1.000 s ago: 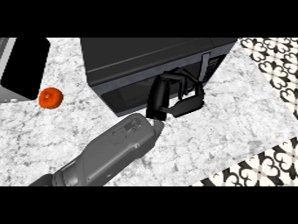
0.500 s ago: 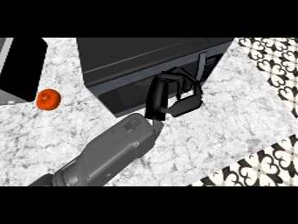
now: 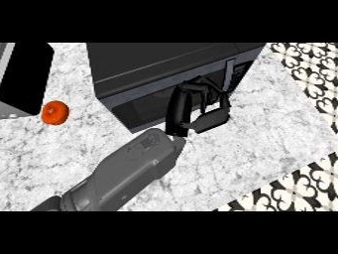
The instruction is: Pick up the milk, place it into the microwave and close the microwave
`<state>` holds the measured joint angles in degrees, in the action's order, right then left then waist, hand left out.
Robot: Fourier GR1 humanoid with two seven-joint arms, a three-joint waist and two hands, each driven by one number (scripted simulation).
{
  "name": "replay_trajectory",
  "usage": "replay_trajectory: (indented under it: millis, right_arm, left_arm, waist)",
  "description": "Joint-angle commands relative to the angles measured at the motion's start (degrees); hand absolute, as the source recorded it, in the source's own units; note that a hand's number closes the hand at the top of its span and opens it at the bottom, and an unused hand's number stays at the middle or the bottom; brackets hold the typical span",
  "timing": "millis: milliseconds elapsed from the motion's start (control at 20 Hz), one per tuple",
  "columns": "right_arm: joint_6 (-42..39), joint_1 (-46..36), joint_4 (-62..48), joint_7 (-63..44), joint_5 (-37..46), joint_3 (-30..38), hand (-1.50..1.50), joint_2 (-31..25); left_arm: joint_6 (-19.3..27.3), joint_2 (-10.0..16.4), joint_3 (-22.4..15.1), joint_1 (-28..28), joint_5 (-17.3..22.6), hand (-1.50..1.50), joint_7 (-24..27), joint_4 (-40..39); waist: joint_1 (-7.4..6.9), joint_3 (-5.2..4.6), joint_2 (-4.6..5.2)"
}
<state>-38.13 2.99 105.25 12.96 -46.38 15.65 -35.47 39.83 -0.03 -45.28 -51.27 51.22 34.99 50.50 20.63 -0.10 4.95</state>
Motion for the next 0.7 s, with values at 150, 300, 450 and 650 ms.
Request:
replay_trajectory:
  millis: [150, 300, 450, 650]
  right_arm:
    - [-1.43, -0.82, 0.64, -0.78, -2.77, 0.15, -1.5, -1.85]
    - [-2.58, -0.67, 0.15, -1.32, -4.46, -0.75, -1.5, -2.26]
    - [-3.27, -0.63, 0.52, -2.2, -5.16, -0.9, -1.5, -3.63]
    - [-4.2, -1.08, 0.12, -2.87, -6.66, -1.06, -1.5, -4.94]
  left_arm:
    - [-1.48, 0.03, 2.12, -3.54, 2.68, 1.5, -0.08, -5.3]
    - [-1.78, 0.03, 1.26, -3.28, 3.06, 1.5, 0.95, -5.72]
    - [-1.73, 0.03, 1.52, -4.27, 4.04, 1.5, 1.2, -5.79]
    - [-2.35, 0.03, 0.82, -4.09, 4.99, 1.5, 1.84, -6.24]
  waist:
    - [0.46, -0.05, 0.66]
    - [0.2, 0.04, 1.02]
    - [0.39, -0.04, 0.74]
    - [-0.19, -0.03, 0.96]
